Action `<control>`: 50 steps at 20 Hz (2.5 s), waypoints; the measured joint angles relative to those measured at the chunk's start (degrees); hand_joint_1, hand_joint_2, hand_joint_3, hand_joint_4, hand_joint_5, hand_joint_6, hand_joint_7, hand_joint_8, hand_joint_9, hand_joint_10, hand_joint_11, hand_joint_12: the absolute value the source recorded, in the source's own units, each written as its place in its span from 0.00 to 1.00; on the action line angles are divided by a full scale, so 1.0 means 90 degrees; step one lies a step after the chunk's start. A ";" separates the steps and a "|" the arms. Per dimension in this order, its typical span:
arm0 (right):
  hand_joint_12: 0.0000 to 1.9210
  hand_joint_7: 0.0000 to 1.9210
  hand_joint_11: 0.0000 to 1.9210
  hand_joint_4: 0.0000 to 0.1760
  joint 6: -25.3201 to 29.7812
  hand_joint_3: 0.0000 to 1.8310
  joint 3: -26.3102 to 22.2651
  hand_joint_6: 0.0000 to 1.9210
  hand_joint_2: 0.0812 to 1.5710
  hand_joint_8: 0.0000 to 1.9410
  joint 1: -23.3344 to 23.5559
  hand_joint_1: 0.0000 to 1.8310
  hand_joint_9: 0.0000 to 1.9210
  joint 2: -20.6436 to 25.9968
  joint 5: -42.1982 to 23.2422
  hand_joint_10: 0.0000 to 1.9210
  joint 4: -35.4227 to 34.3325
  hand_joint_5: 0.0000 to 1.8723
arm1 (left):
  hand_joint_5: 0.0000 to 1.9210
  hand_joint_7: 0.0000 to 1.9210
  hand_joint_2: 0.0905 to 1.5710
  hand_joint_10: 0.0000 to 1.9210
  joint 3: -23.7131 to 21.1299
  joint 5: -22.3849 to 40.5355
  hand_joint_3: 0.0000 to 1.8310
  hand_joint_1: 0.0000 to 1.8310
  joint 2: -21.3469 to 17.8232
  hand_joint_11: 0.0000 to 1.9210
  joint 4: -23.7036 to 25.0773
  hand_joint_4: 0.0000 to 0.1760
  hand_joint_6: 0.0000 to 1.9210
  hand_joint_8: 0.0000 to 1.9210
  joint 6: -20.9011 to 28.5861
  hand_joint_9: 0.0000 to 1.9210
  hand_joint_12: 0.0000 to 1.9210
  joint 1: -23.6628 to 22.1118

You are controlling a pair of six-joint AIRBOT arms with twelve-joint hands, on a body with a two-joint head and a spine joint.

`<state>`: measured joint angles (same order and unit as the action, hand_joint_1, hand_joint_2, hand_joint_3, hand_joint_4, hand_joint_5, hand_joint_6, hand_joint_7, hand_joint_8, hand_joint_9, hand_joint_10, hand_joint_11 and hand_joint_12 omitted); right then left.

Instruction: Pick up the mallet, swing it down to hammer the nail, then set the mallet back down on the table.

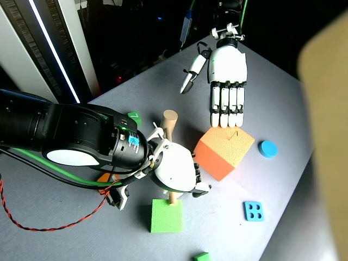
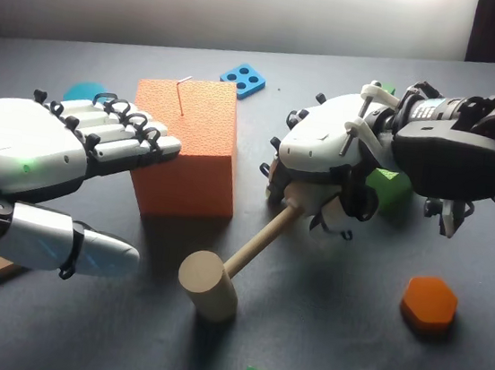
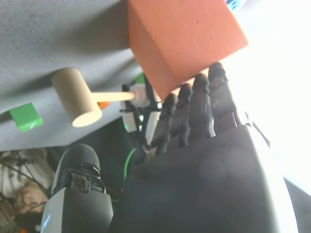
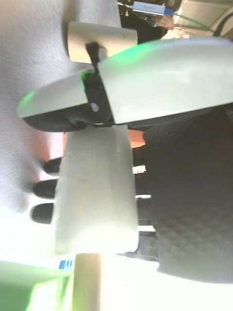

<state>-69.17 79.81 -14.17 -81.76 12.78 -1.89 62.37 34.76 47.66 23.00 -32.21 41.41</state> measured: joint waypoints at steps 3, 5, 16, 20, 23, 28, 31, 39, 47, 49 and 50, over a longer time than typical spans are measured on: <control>0.82 0.12 0.14 0.23 0.0002 0.00 0.0000 0.67 0.75 0.90 0.0007 0.54 0.14 0.0000 -0.0019 0.85 0.0002 0.43 | 0.03 0.03 0.71 0.00 0.0000 -0.0010 0.00 0.00 0.0000 0.00 0.0000 0.00 0.00 0.00 0.0002 0.02 0.00 -0.0012; 0.89 0.17 0.21 0.00 0.0000 0.00 0.0000 0.69 0.76 0.95 0.0015 0.55 0.19 0.0002 0.0078 0.93 0.0015 0.41 | 0.02 0.02 0.71 0.00 0.0000 -0.0012 0.00 0.00 0.0000 0.00 0.0000 0.00 0.00 0.00 0.0002 0.01 0.00 -0.0019; 1.00 0.62 0.79 0.00 -0.0107 0.01 -0.0384 1.00 0.78 1.00 0.0007 0.48 0.69 0.0306 0.0372 1.00 -0.0015 0.53 | 0.01 0.03 0.72 0.00 0.0000 -0.0024 0.00 0.00 0.0000 0.00 -0.0002 0.00 0.00 0.00 0.0002 0.02 0.00 -0.0019; 1.00 0.72 0.92 0.00 -0.0056 0.01 -0.0500 1.00 0.82 1.00 0.0053 0.46 0.80 0.0384 0.0323 1.00 -0.0078 0.62 | 0.02 0.04 0.72 0.01 0.0000 -0.0015 0.00 0.00 0.0000 0.01 0.0000 0.00 0.00 0.00 0.0000 0.03 0.01 -0.0019; 1.00 0.76 0.96 0.00 -0.0051 0.00 -0.0600 1.00 0.82 1.00 0.0053 0.47 0.85 0.0469 0.0328 1.00 -0.0117 0.66 | 0.03 0.04 0.72 0.00 0.0000 -0.0015 0.00 0.00 0.0000 0.01 -0.0002 0.00 0.00 0.00 0.0000 0.03 0.01 -0.0019; 1.00 0.86 1.00 0.00 -0.0066 0.01 -0.1081 1.00 0.83 1.00 0.0131 0.42 0.92 0.0828 0.0386 1.00 -0.0044 0.74 | 0.03 0.04 0.72 0.00 0.0000 -0.0010 0.00 0.00 0.0000 0.01 -0.0002 0.00 0.00 0.00 0.0000 0.03 0.01 -0.0019; 1.00 0.86 1.00 0.00 -0.0148 0.01 -0.1564 1.00 0.83 1.00 0.0204 0.42 0.92 0.1236 0.0505 1.00 0.0029 0.74 | 0.03 0.04 0.72 0.00 0.0000 -0.0007 0.00 0.00 0.0000 0.01 0.0000 0.00 0.00 0.00 0.0002 0.03 0.01 -0.0019; 1.00 0.85 0.98 1.00 0.0134 0.00 -0.2404 1.00 0.97 1.00 0.0731 0.37 0.91 0.2305 -0.0175 1.00 0.0211 0.76 | 0.04 0.06 0.72 0.00 0.0000 -0.0007 0.00 0.00 0.0000 0.02 0.0000 0.00 0.00 0.00 0.0024 0.05 0.02 -0.0019; 1.00 0.84 0.98 1.00 -0.0267 0.00 -0.2317 1.00 0.97 1.00 0.0903 0.36 0.90 0.2409 -0.1904 1.00 -0.0678 0.74 | 0.02 0.04 0.72 0.00 0.0000 -0.0010 0.00 0.00 0.0000 0.01 0.0000 0.00 0.00 0.00 0.0046 0.03 0.02 -0.0019; 1.00 0.84 0.98 1.00 -0.0362 0.00 -0.2203 1.00 0.96 1.00 0.0874 0.37 0.90 0.2310 -0.2380 1.00 -0.0991 0.74 | 0.03 0.05 0.72 0.00 0.0000 -0.0015 0.00 0.00 0.0000 0.02 0.0010 0.00 0.01 0.01 0.0056 0.04 0.02 -0.0017; 1.00 0.84 0.98 1.00 -0.0425 0.00 -0.2096 1.00 0.97 1.00 0.0833 0.36 0.90 0.2220 -0.2637 1.00 -0.1209 0.74 | 0.02 0.04 0.73 0.00 0.0002 -0.0022 0.00 0.00 0.0000 0.00 0.0024 0.00 0.00 0.00 0.0070 0.03 0.02 -0.0017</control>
<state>-72.99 60.95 -6.68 -61.78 -10.96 -12.78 62.39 34.57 47.66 23.22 -31.57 41.25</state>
